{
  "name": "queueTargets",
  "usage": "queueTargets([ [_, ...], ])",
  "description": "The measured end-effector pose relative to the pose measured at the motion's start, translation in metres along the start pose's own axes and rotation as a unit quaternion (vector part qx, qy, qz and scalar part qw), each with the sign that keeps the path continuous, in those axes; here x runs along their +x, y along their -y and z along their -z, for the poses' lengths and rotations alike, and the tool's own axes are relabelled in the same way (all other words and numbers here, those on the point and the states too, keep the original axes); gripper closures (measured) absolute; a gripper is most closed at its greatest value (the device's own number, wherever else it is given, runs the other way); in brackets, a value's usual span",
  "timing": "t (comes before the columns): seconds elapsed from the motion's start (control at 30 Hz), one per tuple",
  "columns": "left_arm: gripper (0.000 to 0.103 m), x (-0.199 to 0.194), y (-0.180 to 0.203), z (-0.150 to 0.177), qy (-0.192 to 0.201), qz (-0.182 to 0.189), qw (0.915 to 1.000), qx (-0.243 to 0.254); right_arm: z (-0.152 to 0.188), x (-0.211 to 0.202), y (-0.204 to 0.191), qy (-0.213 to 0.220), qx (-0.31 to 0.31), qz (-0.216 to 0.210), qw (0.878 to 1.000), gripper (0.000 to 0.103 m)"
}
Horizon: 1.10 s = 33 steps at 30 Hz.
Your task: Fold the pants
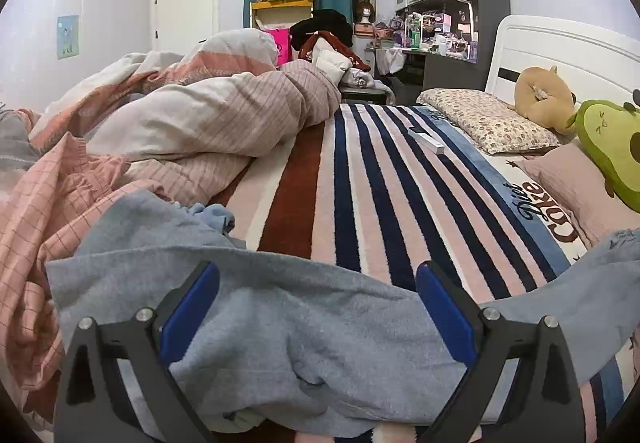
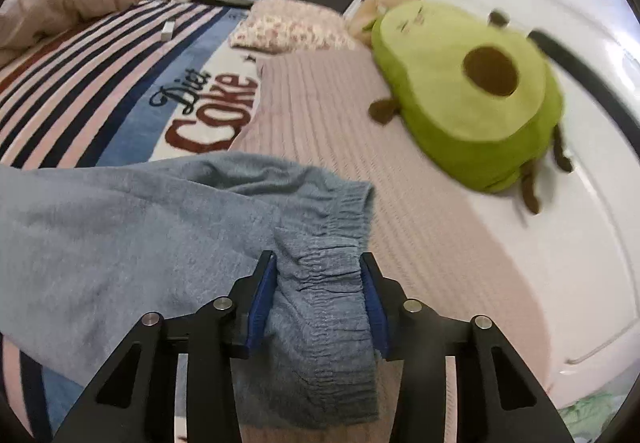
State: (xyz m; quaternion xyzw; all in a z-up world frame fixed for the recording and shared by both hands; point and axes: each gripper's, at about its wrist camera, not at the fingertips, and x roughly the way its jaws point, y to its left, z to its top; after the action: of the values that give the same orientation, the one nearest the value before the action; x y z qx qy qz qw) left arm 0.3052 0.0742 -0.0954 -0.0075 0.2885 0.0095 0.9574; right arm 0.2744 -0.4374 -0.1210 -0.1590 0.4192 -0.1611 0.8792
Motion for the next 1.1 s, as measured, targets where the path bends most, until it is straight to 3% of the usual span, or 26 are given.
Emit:
queueTargets([
  [0.07,0.006,0.002,-0.001,-0.001,-0.002,0.000,1.0000,-0.001,0.002,-0.009,-0.001,0.010,-0.002,0.003,1.000,0.077],
  [0.27,0.006,0.000,-0.005,-0.001,0.003,-0.010,0.9999,-0.002,-0.021,-0.016,-0.002,0.055,0.001,0.011,0.998,0.081],
  [0.53,0.006,0.007,-0.023,0.001,-0.001,-0.062,0.9980,-0.015,-0.057,0.048,0.001,0.043,-0.003,0.028,0.999,0.079],
  [0.6,0.006,0.007,-0.028,0.001,-0.004,-0.069,0.9974,-0.023,-0.055,0.070,0.001,0.014,0.002,0.016,1.000,0.072],
  [0.67,0.006,0.001,-0.035,0.000,0.002,-0.071,0.9969,-0.034,-0.051,0.079,0.003,0.003,0.009,0.000,1.000,0.044],
  [0.73,0.006,-0.011,-0.042,-0.002,0.008,-0.076,0.9962,-0.041,-0.047,0.071,0.008,0.010,0.023,-0.008,1.000,0.025],
  [0.83,0.005,-0.029,-0.060,0.000,0.002,-0.061,0.9959,-0.067,-0.035,0.059,0.017,-0.009,0.046,-0.048,0.998,0.022],
  [0.9,0.005,-0.037,-0.074,0.006,-0.012,-0.091,0.9928,-0.077,-0.025,0.054,0.021,-0.026,0.058,-0.063,0.996,0.022],
  [1.0,0.005,-0.039,-0.090,0.020,-0.046,-0.120,0.9880,-0.086,-0.007,0.050,0.025,-0.046,0.084,-0.118,0.988,0.021],
  [1.1,0.005,-0.041,-0.106,0.039,-0.067,-0.115,0.9839,-0.119,0.001,0.046,0.017,-0.035,0.070,-0.109,0.991,0.023],
])
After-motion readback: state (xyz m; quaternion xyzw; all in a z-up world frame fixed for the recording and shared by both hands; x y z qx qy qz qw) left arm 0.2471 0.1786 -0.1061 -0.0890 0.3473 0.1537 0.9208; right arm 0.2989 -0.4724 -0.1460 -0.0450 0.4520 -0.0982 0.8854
